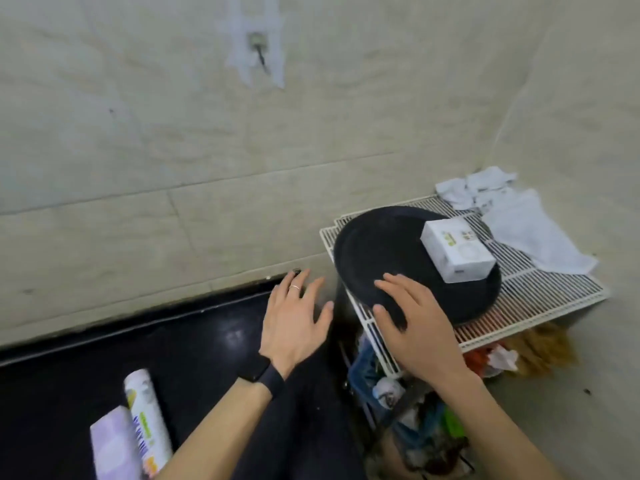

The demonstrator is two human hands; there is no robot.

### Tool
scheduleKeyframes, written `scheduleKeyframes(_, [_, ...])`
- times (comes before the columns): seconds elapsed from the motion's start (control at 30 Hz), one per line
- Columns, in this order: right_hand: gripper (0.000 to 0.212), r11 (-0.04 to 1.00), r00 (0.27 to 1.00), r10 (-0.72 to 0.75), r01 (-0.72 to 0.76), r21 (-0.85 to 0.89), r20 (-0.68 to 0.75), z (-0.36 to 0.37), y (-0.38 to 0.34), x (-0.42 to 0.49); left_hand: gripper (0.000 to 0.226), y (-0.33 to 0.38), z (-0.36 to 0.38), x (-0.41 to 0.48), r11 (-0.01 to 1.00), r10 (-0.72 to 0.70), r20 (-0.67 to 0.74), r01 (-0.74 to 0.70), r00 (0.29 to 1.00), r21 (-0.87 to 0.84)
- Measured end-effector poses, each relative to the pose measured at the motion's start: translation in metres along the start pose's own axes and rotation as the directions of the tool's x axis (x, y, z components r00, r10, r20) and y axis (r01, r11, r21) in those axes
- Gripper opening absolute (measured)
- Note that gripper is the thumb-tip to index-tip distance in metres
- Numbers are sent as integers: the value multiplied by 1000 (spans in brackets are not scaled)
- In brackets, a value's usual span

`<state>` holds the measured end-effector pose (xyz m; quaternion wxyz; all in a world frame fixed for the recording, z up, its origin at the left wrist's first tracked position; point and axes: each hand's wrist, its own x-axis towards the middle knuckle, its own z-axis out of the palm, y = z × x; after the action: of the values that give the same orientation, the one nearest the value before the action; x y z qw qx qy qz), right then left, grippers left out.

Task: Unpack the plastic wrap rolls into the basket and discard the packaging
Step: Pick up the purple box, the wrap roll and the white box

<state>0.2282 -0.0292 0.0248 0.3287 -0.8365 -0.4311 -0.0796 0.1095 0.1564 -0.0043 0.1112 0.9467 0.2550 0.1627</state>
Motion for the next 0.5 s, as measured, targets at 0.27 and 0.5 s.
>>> scheduleKeyframes(0.27, [83, 885, 919, 394, -387, -260, -26, -38, 118, 61, 62, 90, 43, 71, 998, 60, 143, -63, 988, 18])
scheduleKeyframes(0.5, [88, 860, 889, 457, -433, -269, 33, -14, 161, 62, 66, 89, 80, 65, 998, -17, 251, 2, 968, 60])
